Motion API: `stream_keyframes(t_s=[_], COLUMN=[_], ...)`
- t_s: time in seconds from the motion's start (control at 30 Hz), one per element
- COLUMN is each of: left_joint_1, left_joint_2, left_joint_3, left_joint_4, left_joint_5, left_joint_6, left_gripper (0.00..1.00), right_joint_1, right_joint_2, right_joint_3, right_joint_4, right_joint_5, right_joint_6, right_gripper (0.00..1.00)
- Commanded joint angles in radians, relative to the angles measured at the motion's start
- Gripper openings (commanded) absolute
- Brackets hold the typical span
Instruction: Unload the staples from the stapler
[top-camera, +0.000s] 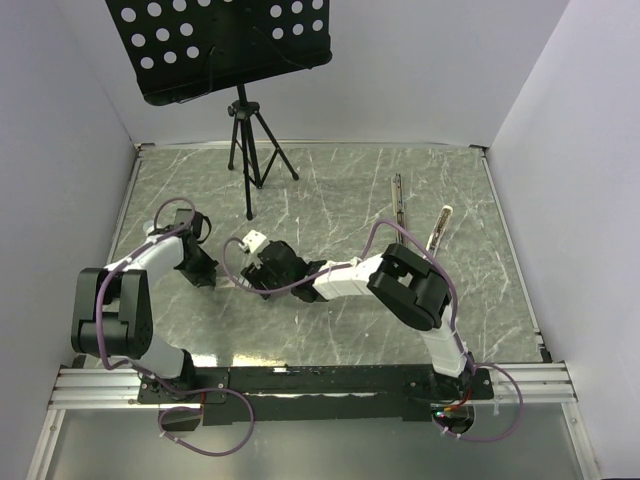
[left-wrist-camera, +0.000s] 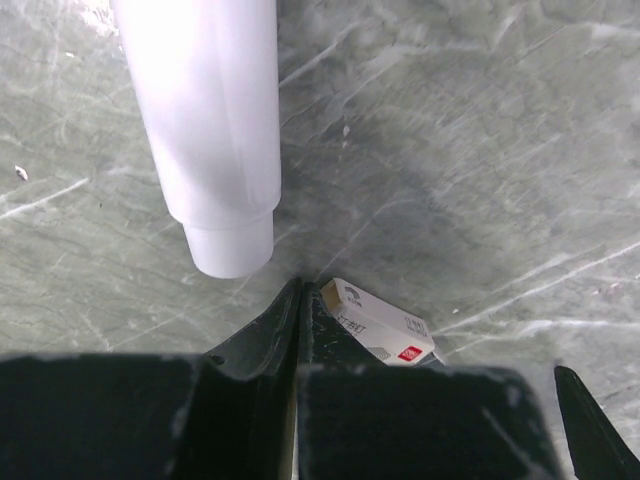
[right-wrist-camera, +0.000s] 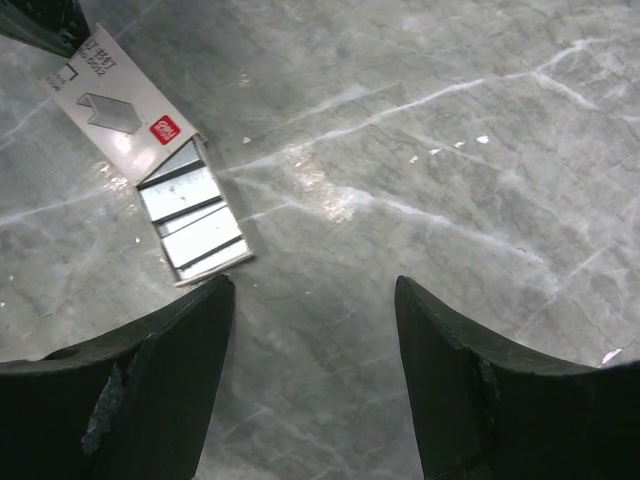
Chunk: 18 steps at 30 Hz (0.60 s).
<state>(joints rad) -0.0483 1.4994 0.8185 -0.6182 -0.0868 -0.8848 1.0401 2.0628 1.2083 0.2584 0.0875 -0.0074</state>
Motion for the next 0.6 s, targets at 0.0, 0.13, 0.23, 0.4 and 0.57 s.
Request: stream_keyframes(t_s=[0.0, 0.13, 0.23, 0.4, 0.57], left_joint_1=[-0.016, -0.028, -0.044, -0.065, -0.071], left_joint_2=[0.025, 0.038, 0.042, 0.053, 0.070], left_joint_3=[0.045, 0.054, 0.054, 0.050, 0.056], left_joint_4=[-0.017, -0.014, -0.006, -0.005, -0.002], left_joint_5=[-0.041, -0.045, -0.037, -0.037, -0.036], left_joint_6=[-0.006, -0.016, -0.019, -0.026, -0.023], left_gripper=[0.06, 0.05, 0.05, 0.05, 0.05], right_joint_1=[-0.031, -0.031, -0.031, -0.026, -0.043], right_joint_2=[0.025, 0.049, 0.059, 0.074, 0.109], right_joint_3=[0.005, 0.034, 0.048, 0.062, 0.100], right_joint_4=[-0.123, -0.151, -0.147, -0.143, -0.163], right_joint_5=[0.038, 0.043, 0.008, -0.017, 0.026], right_joint_6=[0.053, 0.073, 0.080, 0.118, 0.126], right_gripper=[0.71, 0.71, 0.71, 0.71, 0.71])
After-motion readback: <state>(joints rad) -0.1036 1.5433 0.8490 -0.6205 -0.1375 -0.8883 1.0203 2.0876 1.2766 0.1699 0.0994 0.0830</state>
